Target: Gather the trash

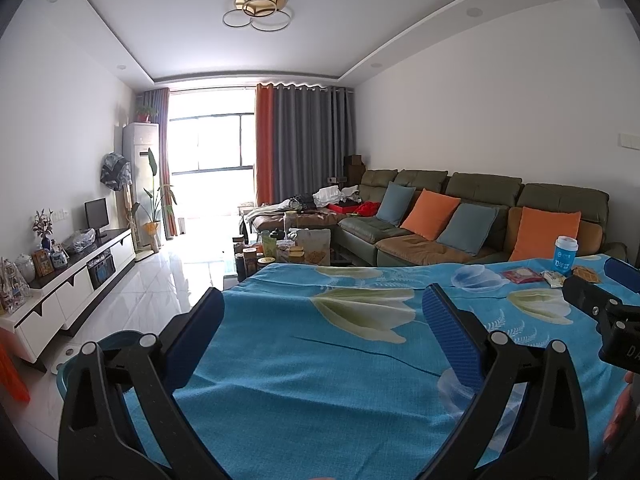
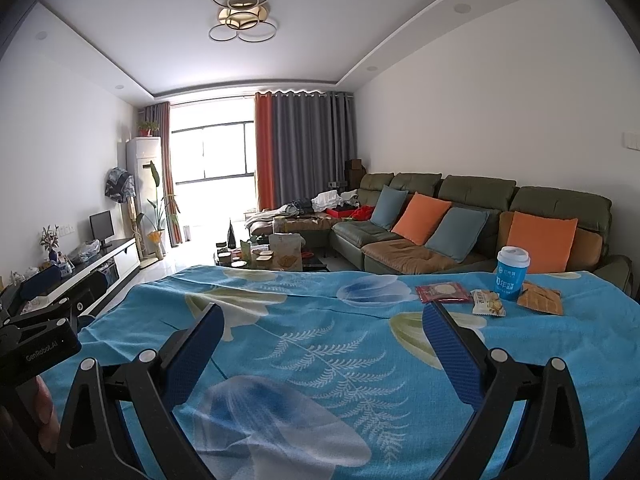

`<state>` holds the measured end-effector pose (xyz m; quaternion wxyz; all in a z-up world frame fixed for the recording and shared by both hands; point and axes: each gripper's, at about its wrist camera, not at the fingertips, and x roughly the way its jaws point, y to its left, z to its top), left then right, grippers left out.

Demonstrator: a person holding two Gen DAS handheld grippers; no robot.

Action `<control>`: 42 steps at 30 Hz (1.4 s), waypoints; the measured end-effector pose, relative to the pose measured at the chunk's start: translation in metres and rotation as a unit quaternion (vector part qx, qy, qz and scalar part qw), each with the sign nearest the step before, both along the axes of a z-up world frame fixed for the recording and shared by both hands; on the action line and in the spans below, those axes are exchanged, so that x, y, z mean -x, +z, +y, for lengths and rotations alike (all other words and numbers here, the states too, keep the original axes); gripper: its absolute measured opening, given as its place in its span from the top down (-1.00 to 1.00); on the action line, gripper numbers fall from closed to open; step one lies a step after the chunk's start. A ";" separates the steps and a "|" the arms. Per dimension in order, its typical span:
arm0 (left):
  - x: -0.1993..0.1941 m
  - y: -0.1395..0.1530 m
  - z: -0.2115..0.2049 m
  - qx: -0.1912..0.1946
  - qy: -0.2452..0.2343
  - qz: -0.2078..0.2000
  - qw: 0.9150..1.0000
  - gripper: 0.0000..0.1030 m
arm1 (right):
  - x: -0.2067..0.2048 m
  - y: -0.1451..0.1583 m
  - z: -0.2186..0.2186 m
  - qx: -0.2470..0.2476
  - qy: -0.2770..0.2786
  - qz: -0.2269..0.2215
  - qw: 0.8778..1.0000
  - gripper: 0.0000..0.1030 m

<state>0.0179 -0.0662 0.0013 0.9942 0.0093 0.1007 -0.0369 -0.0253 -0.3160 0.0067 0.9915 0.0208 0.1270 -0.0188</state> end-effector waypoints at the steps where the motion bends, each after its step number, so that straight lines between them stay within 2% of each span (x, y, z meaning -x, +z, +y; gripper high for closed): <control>1: 0.000 0.000 0.000 0.000 0.000 0.000 1.000 -0.89 | 0.000 0.000 0.000 0.000 0.000 0.000 1.000 -0.86; 42: -0.003 -0.003 0.001 0.003 0.002 0.011 1.000 -0.89 | -0.006 0.002 -0.001 -0.001 0.004 0.002 1.000 -0.87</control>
